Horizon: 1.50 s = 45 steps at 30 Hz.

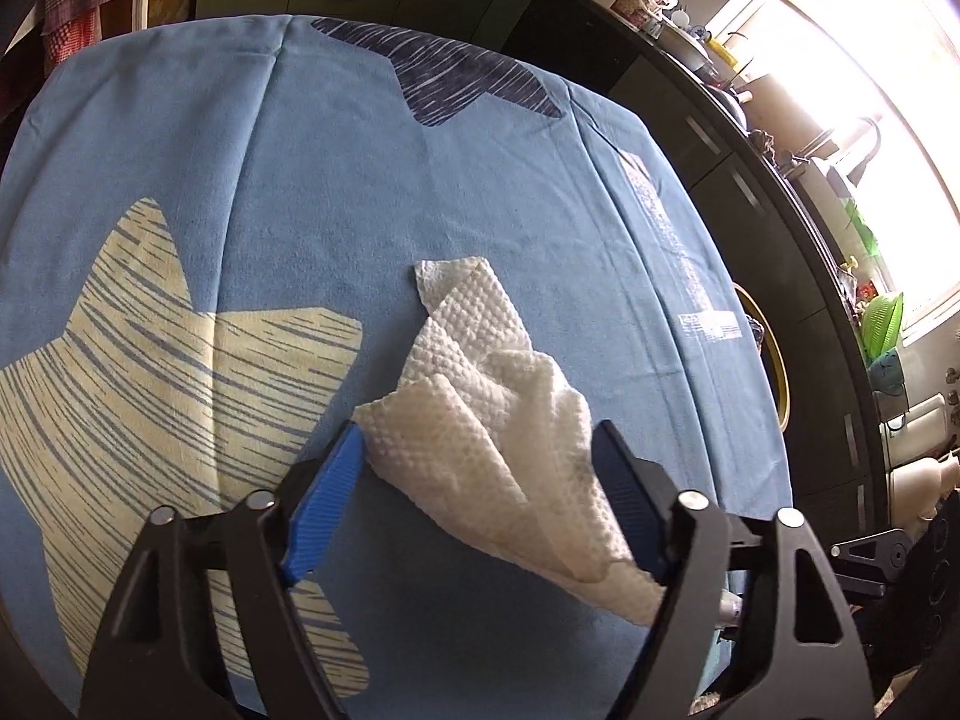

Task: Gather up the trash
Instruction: 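Close the right tool on the white tube under the tissue and lift, then carry the tube over the bin and open the right tool while the left tool grasps the tissue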

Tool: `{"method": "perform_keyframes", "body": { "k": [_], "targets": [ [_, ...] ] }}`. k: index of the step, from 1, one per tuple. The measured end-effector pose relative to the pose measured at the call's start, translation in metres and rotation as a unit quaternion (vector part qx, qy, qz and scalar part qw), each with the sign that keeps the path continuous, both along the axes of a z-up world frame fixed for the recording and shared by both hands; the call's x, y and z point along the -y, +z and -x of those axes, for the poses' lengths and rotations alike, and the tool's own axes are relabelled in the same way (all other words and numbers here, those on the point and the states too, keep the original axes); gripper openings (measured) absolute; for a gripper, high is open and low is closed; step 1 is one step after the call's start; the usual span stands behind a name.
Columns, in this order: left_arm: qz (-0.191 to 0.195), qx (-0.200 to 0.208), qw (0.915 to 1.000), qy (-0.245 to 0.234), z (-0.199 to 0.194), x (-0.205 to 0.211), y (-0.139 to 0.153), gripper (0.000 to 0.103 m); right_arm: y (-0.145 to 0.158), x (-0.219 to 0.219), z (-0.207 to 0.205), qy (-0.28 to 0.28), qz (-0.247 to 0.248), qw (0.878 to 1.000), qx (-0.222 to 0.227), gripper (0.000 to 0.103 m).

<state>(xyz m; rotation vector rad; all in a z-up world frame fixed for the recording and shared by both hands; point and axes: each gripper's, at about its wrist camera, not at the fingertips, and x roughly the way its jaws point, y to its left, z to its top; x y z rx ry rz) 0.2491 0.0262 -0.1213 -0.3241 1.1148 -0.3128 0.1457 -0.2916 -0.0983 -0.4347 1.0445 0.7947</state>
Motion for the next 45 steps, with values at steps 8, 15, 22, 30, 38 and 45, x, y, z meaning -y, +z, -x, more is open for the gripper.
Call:
{"method": "perform_keyframes", "body": {
  "k": [8,15,22,30,38,45],
  "targets": [
    [-0.024,0.018,0.9995,-0.013,-0.001,0.003,0.001,0.007,0.000,0.015,0.003,-0.012,0.001,1.000,-0.005,0.015],
    [-0.026,0.057,0.9980,-0.009,0.005,-0.002,0.019,0.005,-0.003,0.040,0.006,-0.042,0.009,0.999,-0.013,0.015],
    [-0.039,0.080,0.9960,-0.006,0.011,-0.003,0.031,0.005,0.013,0.083,0.012,-0.099,-0.001,0.995,0.005,0.015],
    [-0.049,0.093,0.9944,-0.011,0.019,0.002,0.036,0.005,0.069,0.174,-0.010,-0.234,-0.024,0.968,0.086,0.017],
    [-0.048,0.096,0.9941,-0.015,0.022,0.007,0.038,0.005,0.034,0.270,-0.105,-0.385,0.019,0.921,0.052,0.017],
    [-0.052,0.096,0.9937,-0.022,0.020,0.012,0.039,0.005,-0.010,0.312,-0.152,-0.461,0.026,0.886,0.034,0.032]
  ]
}}
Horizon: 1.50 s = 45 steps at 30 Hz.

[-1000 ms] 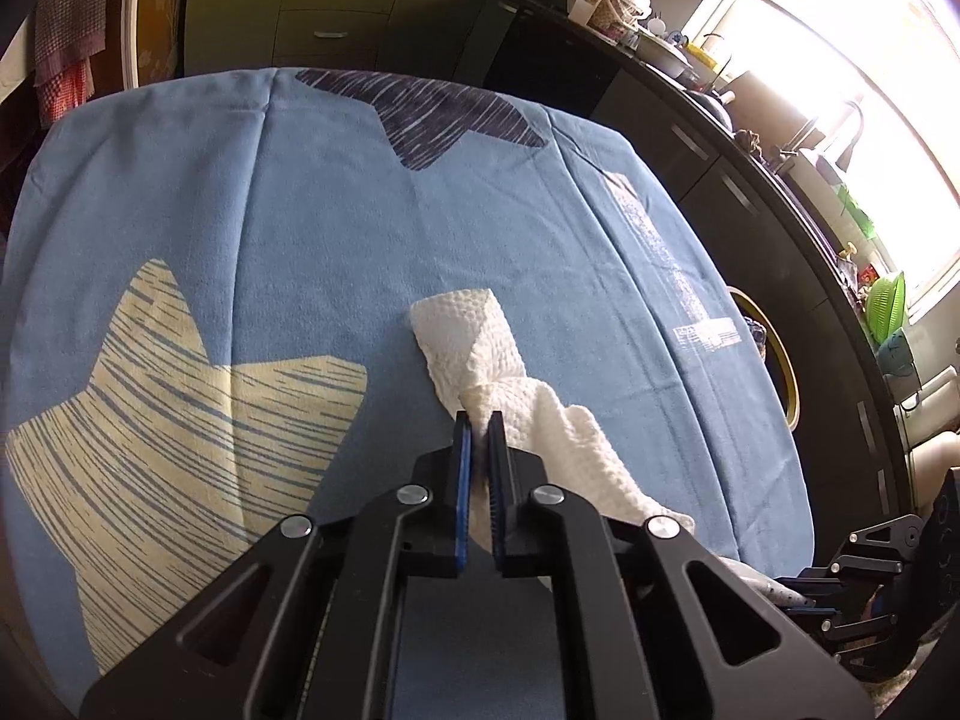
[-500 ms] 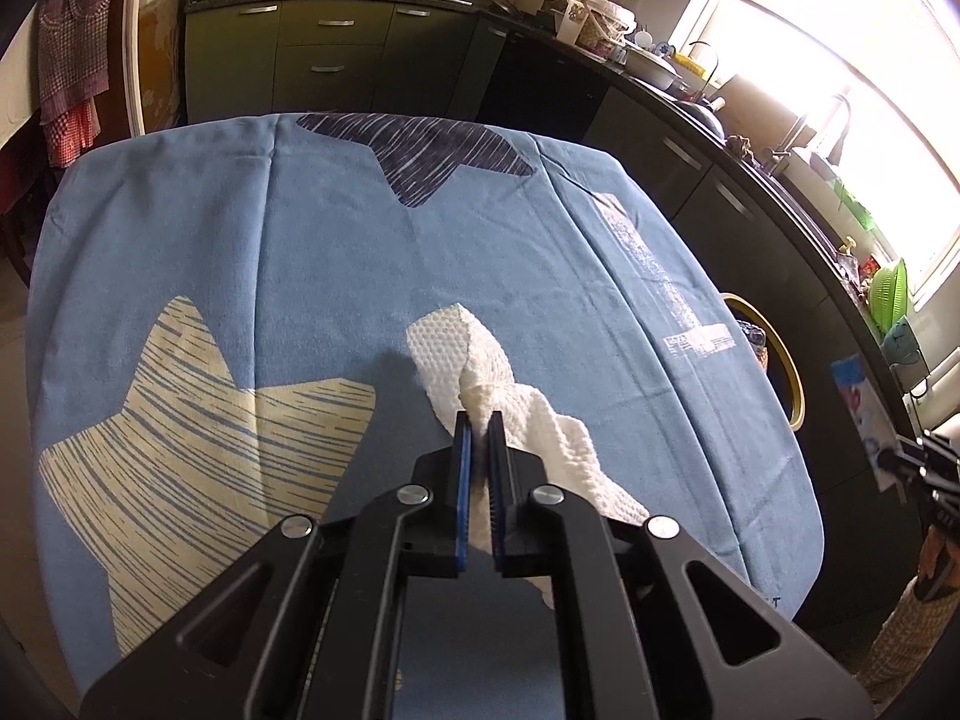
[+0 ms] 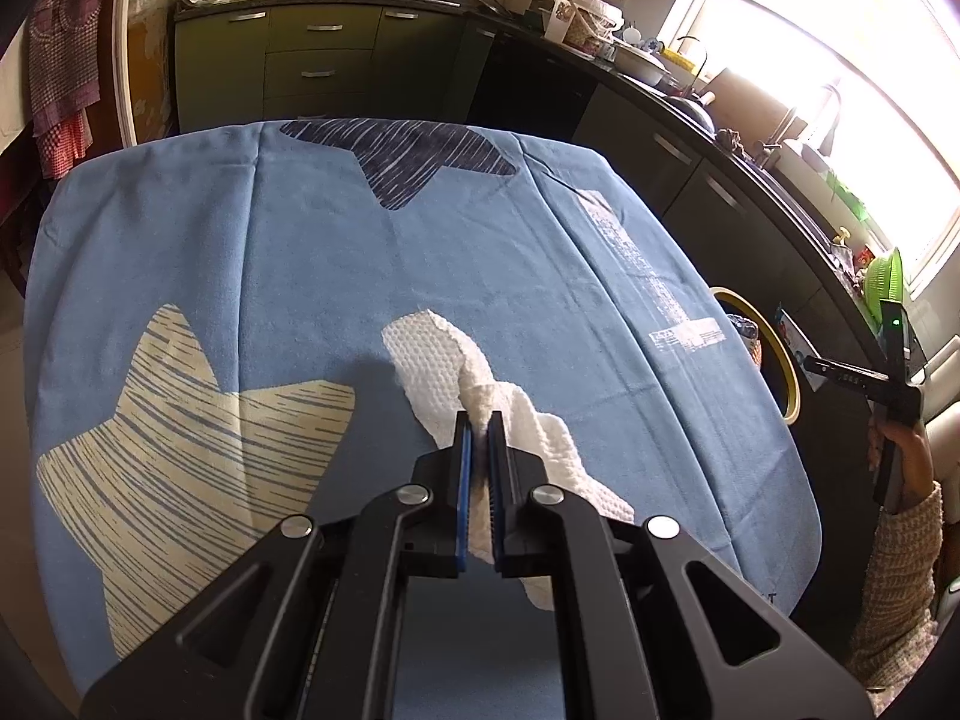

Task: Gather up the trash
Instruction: 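Carry the tube over the bin and open the right tool while the left tool grasps the tissue, then lift the white tissue with the left tool and carry it toward the bin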

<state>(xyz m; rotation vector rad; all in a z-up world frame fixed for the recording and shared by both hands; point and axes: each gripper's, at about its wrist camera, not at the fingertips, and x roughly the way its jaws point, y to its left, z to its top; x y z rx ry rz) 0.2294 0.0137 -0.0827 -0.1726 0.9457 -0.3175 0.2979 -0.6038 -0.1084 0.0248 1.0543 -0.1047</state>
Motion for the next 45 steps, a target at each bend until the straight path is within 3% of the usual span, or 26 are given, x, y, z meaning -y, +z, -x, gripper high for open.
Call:
{"method": "perform_keyframes", "body": {
  "k": [2,13,18,24,28,32,36,37,38,40,43,45],
  "targets": [
    [0.001,-0.001,1.0000,-0.001,0.000,0.002,-0.001,0.005,-0.006,0.005,0.001,-0.011,-0.009,1.000,0.005,0.056],
    [0.001,-0.021,0.9998,-0.004,-0.003,0.009,-0.009,0.006,0.049,-0.023,0.091,0.022,-0.029,0.994,0.101,0.060],
    [0.003,-0.051,0.9987,-0.002,-0.010,0.014,-0.023,0.031,0.050,-0.037,0.125,0.042,-0.057,0.992,0.108,0.060],
    [-0.004,-0.073,0.9973,0.001,-0.015,0.019,-0.033,0.036,0.045,-0.044,0.140,0.056,-0.077,0.990,0.108,0.060],
    [-0.013,-0.074,0.9972,0.000,-0.012,0.025,-0.032,0.063,0.041,-0.042,0.142,0.059,-0.089,0.988,0.111,0.060],
    [-0.032,-0.058,0.9975,-0.026,-0.006,0.041,-0.021,0.077,0.035,-0.038,0.141,0.060,-0.099,0.988,0.106,0.060],
    [-0.059,-0.065,0.9947,-0.054,-0.003,0.059,-0.023,0.076,0.029,-0.034,0.140,0.058,-0.110,0.987,0.104,0.061],
    [-0.069,-0.065,0.9937,-0.060,-0.001,0.063,-0.024,0.072,0.028,-0.033,0.141,0.058,-0.112,0.987,0.103,0.061],
    [-0.080,-0.066,0.9925,-0.065,0.001,0.067,-0.026,0.066,0.027,-0.032,0.141,0.058,-0.114,0.987,0.103,0.061],
    [-0.093,-0.078,0.9901,-0.071,0.001,0.070,-0.030,0.038,0.025,-0.029,0.142,0.057,-0.116,0.986,0.103,0.061],
    [-0.120,-0.078,0.9869,-0.075,0.003,0.073,-0.033,0.015,0.024,-0.026,0.143,0.054,-0.121,0.985,0.106,0.061],
    [-0.122,-0.074,0.9869,-0.076,0.005,0.072,-0.030,0.008,0.023,-0.024,0.144,0.053,-0.124,0.985,0.109,0.061]
  ]
}}
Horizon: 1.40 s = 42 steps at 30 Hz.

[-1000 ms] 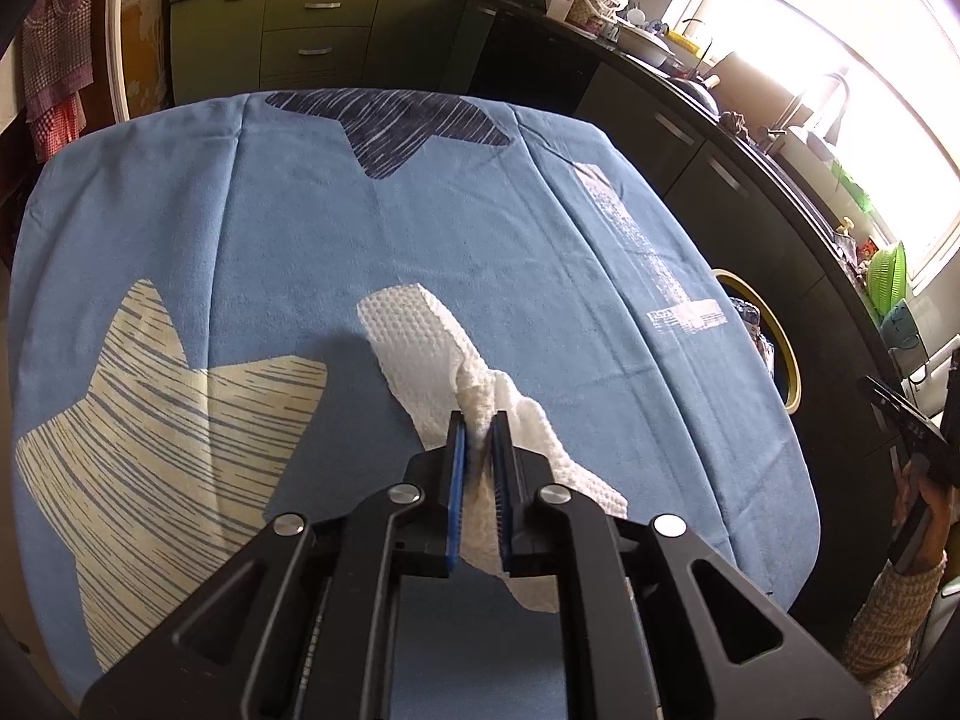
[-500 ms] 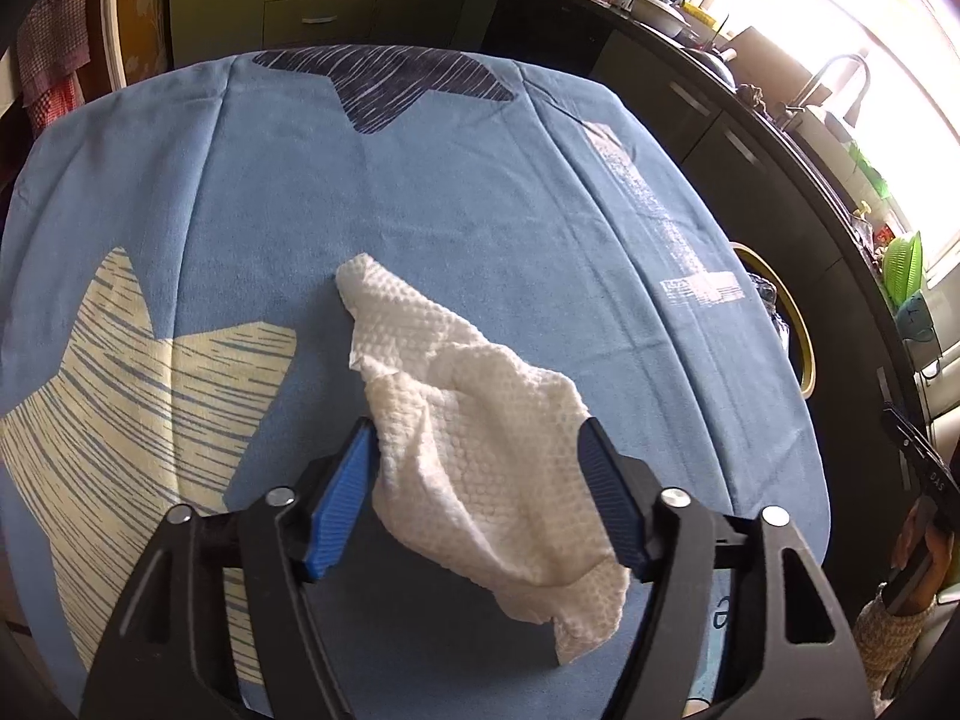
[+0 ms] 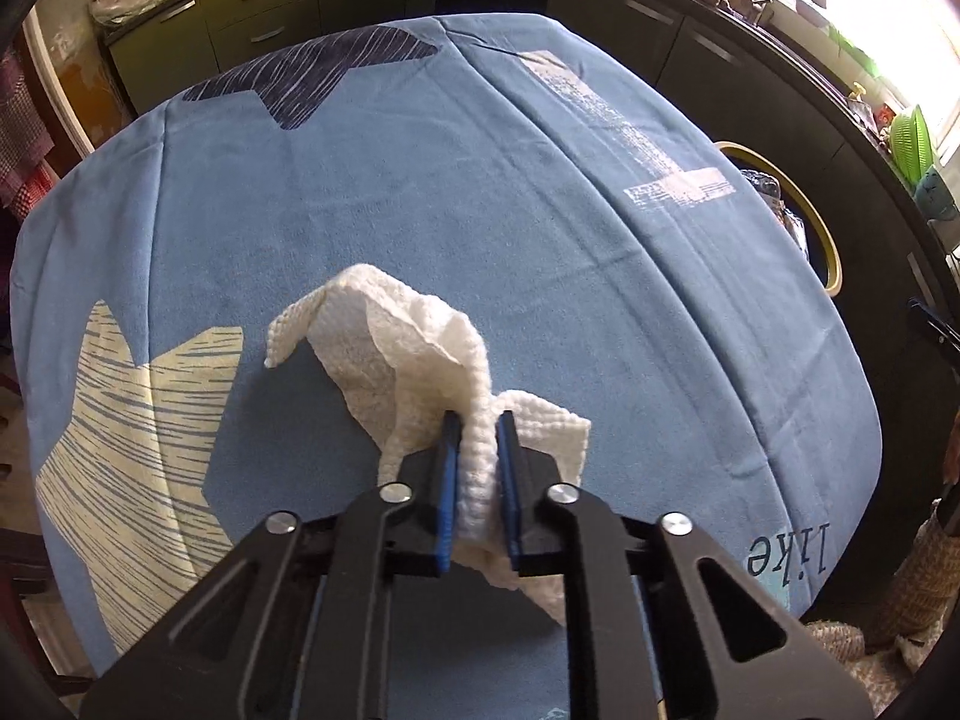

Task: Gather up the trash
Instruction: 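Lift the white tissue with the left tool and carry it toward the bin, then lower the tissue into the bin and open the left tool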

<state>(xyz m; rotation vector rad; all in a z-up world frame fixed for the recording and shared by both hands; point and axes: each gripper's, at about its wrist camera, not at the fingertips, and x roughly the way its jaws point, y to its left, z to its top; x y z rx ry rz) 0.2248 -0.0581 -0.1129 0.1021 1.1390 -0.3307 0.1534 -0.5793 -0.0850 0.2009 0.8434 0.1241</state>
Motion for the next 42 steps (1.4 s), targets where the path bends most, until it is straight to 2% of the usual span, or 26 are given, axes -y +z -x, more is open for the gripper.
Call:
{"method": "perform_keyframes", "body": {
  "k": [2,5,10,14,18,23,27,34,38,42],
  "targets": [
    [-0.002,0.012,0.9999,-0.007,0.005,0.001,0.008,0.006,0.000,0.001,0.002,0.001,-0.003,1.000,0.001,0.061],
    [0.015,0.033,0.9991,-0.023,0.014,0.006,0.029,0.006,-0.002,0.002,0.003,0.001,-0.007,1.000,0.002,0.061],
    [0.029,0.075,0.9942,-0.070,0.028,0.034,0.077,0.006,-0.004,0.006,0.008,-0.001,-0.018,1.000,0.007,0.061],
    [0.036,0.102,0.9855,-0.131,0.031,0.078,0.112,0.006,-0.006,0.016,0.017,-0.012,-0.027,0.999,0.011,0.061],
    [0.038,0.117,0.9747,-0.187,0.020,0.134,0.129,0.006,-0.011,0.036,0.028,-0.035,-0.039,0.999,0.013,0.062],
    [0.048,0.099,0.9643,-0.241,-0.016,0.215,0.119,0.006,-0.020,0.065,0.041,-0.068,-0.053,0.996,0.012,0.064],
    [0.044,0.073,0.9627,-0.257,-0.047,0.276,0.092,0.006,-0.031,0.083,0.047,-0.084,-0.065,0.994,0.006,0.064],
    [0.011,0.049,0.9713,-0.233,-0.087,0.350,0.038,0.006,-0.047,0.103,0.049,-0.098,-0.083,0.992,-0.006,0.064],
    [0.015,0.041,0.9760,-0.213,-0.100,0.372,0.018,0.006,-0.056,0.109,0.049,-0.100,-0.091,0.991,-0.012,0.064],
    [0.008,0.010,0.9814,-0.191,-0.108,0.384,-0.008,0.007,-0.061,0.109,0.049,-0.098,-0.098,0.990,-0.014,0.065]
  ]
}}
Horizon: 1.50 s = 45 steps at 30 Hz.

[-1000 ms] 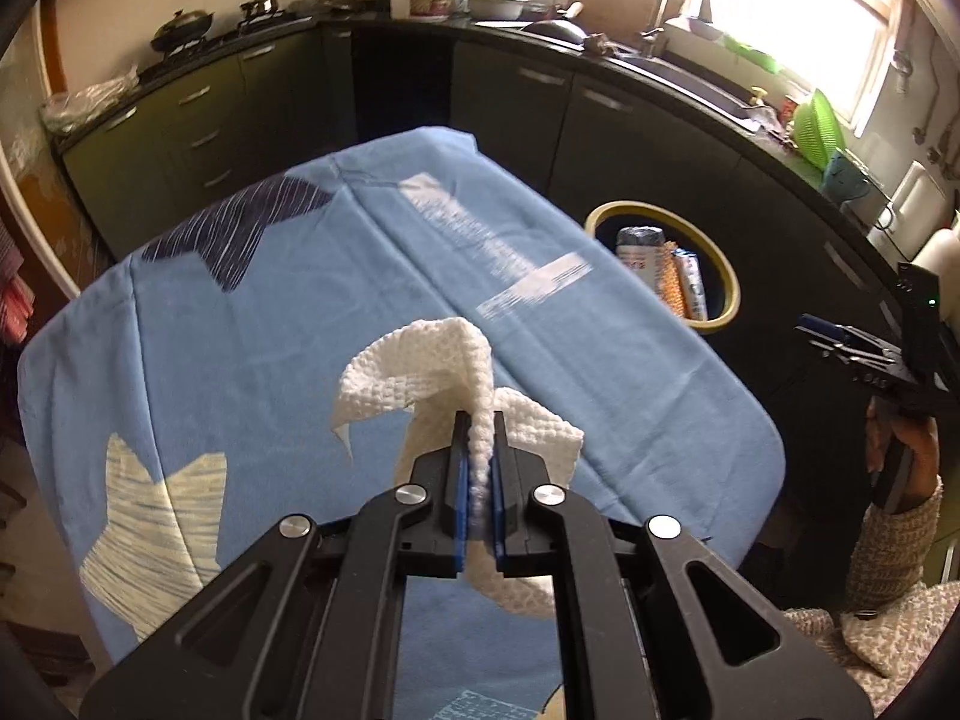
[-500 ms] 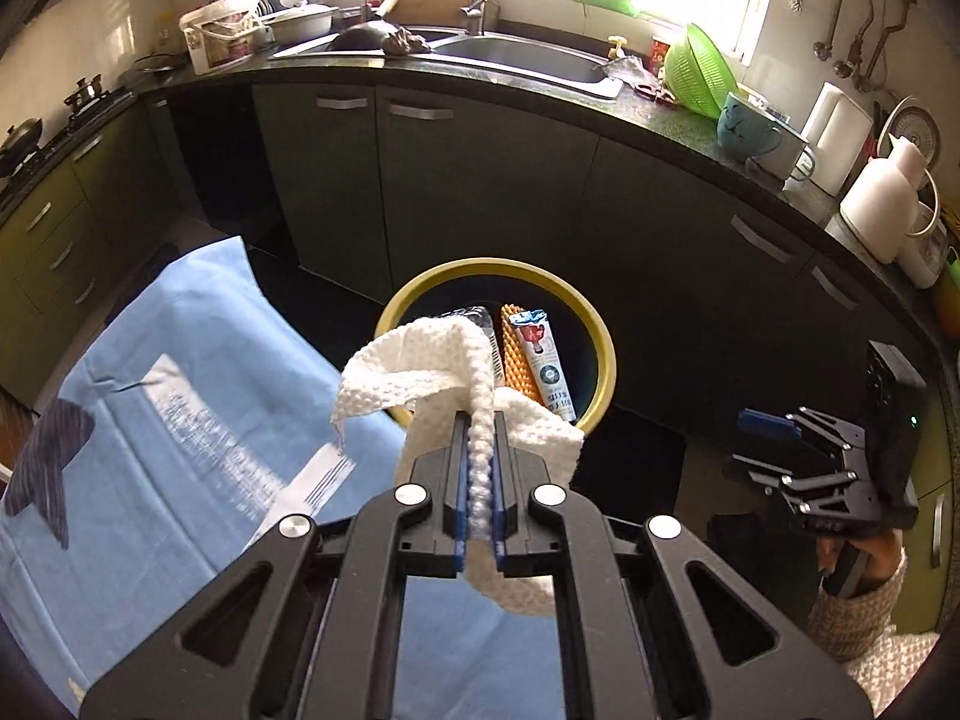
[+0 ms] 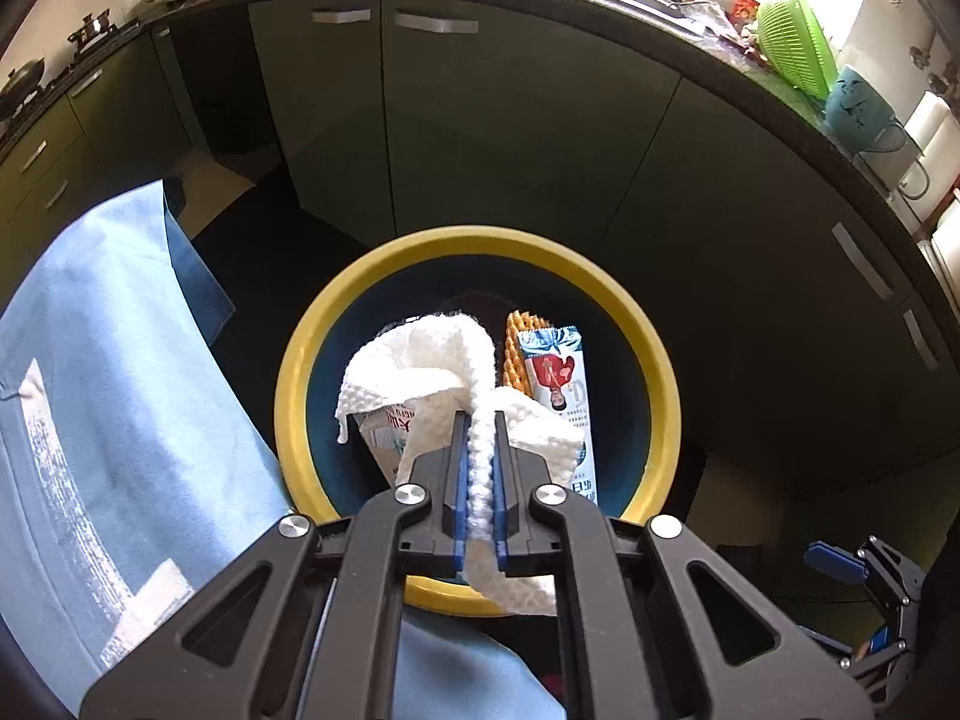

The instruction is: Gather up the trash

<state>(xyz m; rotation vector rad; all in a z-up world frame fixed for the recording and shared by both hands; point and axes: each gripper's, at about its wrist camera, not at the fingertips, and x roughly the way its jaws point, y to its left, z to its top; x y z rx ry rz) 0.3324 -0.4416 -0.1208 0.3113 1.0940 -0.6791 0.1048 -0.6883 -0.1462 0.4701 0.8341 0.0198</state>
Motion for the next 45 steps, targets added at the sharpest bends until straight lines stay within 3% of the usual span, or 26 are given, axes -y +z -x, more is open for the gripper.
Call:
{"method": "perform_keyframes", "body": {
  "k": [2,3,4,8,10,13,17,19,22,26,32,36,42,45],
  "targets": [
    [-0.011,-0.017,0.9996,0.017,-0.002,-0.001,-0.013,0.025,0.000,-0.001,0.001,0.000,-0.001,1.000,0.001,0.066],
    [-0.014,-0.027,0.9992,0.025,-0.004,-0.003,-0.018,0.054,0.000,0.000,0.003,-0.001,-0.001,1.000,0.003,0.066],
    [-0.013,-0.029,0.9989,0.034,-0.005,-0.006,-0.020,0.070,0.001,0.000,0.004,-0.001,-0.001,1.000,0.004,0.066],
    [0.004,-0.004,0.9988,0.049,0.000,-0.018,-0.007,0.072,0.006,0.000,0.009,-0.007,0.000,1.000,0.010,0.066],
    [0.023,0.001,0.9978,0.062,0.003,-0.029,0.005,0.080,0.008,-0.001,0.010,-0.007,0.001,1.000,0.011,0.066],
    [0.059,0.016,0.9959,0.066,0.019,-0.048,0.031,0.081,0.011,-0.005,0.011,-0.003,0.002,1.000,0.015,0.067],
    [0.107,0.079,0.9889,0.067,0.063,-0.093,0.073,0.090,0.017,-0.015,0.011,0.013,0.008,1.000,0.021,0.067],
    [0.119,0.134,0.9811,0.074,0.086,-0.124,0.098,0.096,0.022,-0.024,0.010,0.021,0.014,0.999,0.024,0.068],
    [0.117,0.212,0.9645,0.106,0.126,-0.181,0.121,0.096,0.032,-0.039,0.010,0.035,0.026,0.998,0.034,0.068],
    [0.098,0.257,0.9461,0.171,0.164,-0.253,0.134,0.096,0.048,-0.069,0.009,0.064,0.047,0.996,0.051,0.072],
    [0.082,0.271,0.9139,0.291,0.207,-0.352,0.129,0.096,0.073,-0.122,0.010,0.095,0.097,0.987,0.082,0.077],
    [0.079,0.286,0.8920,0.341,0.243,-0.389,0.128,0.096,0.090,-0.151,0.019,0.099,0.127,0.981,0.105,0.085],
    [0.073,0.281,0.8811,0.373,0.285,-0.430,0.125,0.096,0.112,-0.179,0.040,0.086,0.164,0.973,0.140,0.098],
    [0.058,0.286,0.8776,0.380,0.298,-0.441,0.125,0.096,0.121,-0.189,0.054,0.078,0.189,0.966,0.156,0.098]
  ]
}}
